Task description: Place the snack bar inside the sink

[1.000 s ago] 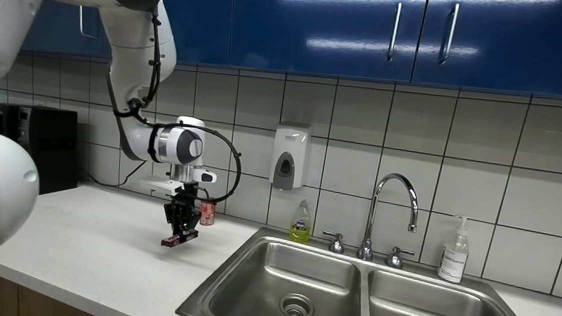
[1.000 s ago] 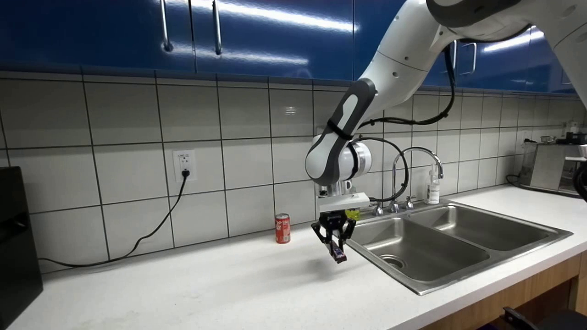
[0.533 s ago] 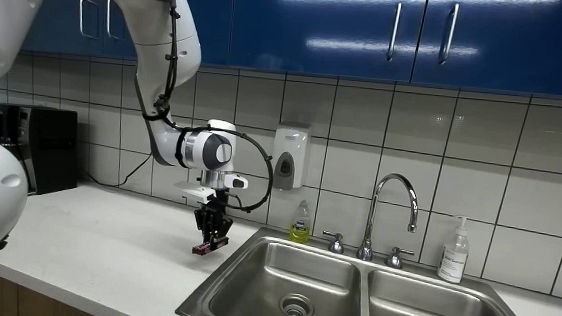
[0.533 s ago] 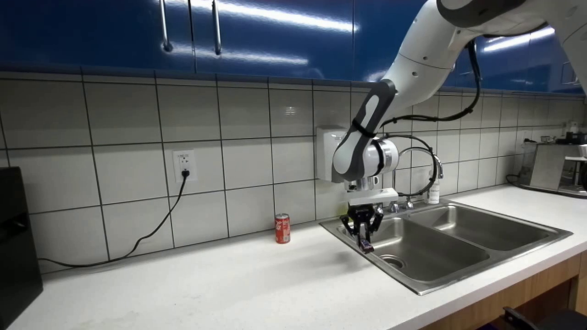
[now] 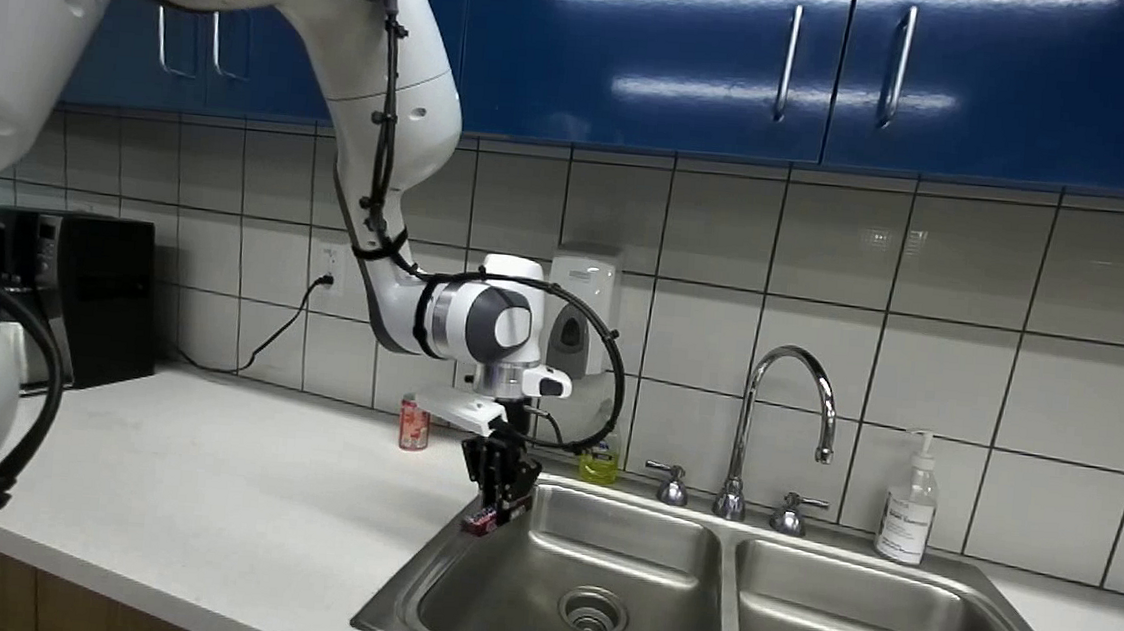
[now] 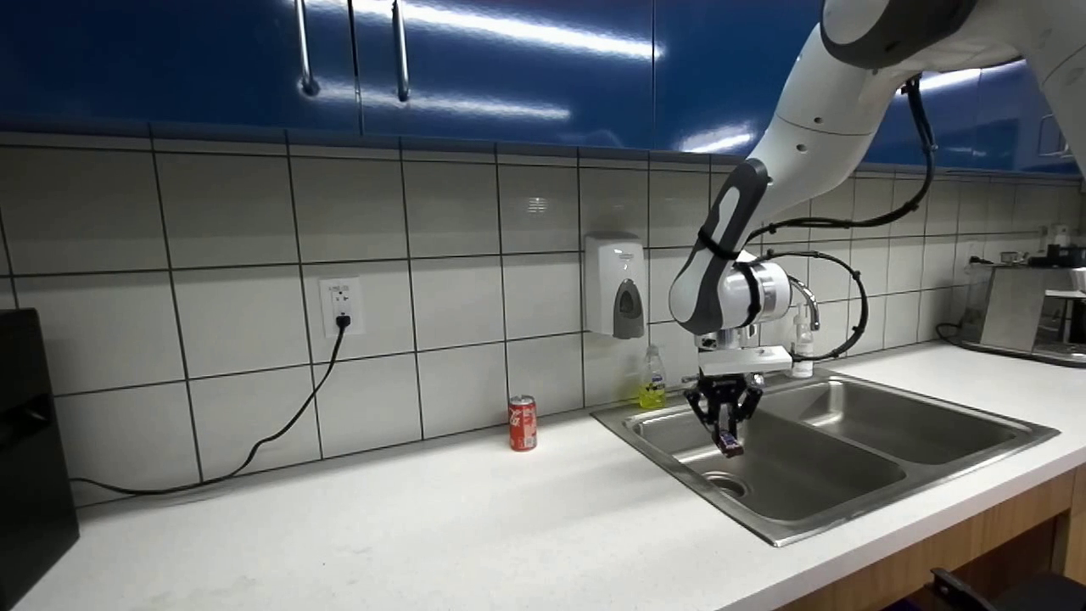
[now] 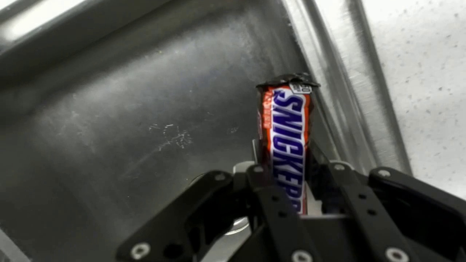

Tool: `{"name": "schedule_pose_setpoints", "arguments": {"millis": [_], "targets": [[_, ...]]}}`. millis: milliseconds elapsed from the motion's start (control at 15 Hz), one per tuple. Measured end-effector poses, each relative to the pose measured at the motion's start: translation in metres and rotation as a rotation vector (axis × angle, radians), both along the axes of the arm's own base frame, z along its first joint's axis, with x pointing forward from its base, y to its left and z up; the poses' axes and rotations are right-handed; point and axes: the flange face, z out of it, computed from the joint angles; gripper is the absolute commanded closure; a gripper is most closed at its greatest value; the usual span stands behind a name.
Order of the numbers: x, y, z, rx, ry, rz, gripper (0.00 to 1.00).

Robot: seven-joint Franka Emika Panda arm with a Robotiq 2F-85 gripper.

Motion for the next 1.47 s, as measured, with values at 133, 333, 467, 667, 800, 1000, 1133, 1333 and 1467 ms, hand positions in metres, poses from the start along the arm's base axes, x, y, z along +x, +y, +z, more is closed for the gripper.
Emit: {"name": "schedule_pose_setpoints", "arguments": {"millis": [133, 333, 467, 667, 800, 1000, 1133, 1333, 1467], "targets": [[-0.002, -0.021, -0.007, -0.003, -0.011, -0.022, 0.93], [-0.002, -0.048, -0.024, -0.006, -0.027, -0.053, 0.93], [-0.001, -0.064, -0.040, -0.007, -0.033, -0.071, 0.93], [0.002, -0.084, -0.069, -0.007, -0.035, -0.098, 0.93], [0.004, -0.095, -0.090, -0.003, -0.026, -0.113, 0.93], [0.008, -0.107, -0.123, 0.000, -0.004, -0.126, 0.93], [0.011, -0.110, -0.145, 0.001, 0.010, -0.126, 0.93], [0.016, -0.113, -0.173, -0.001, 0.024, -0.122, 0.93], [0.020, -0.114, -0.184, -0.002, 0.029, -0.119, 0.93]]}}
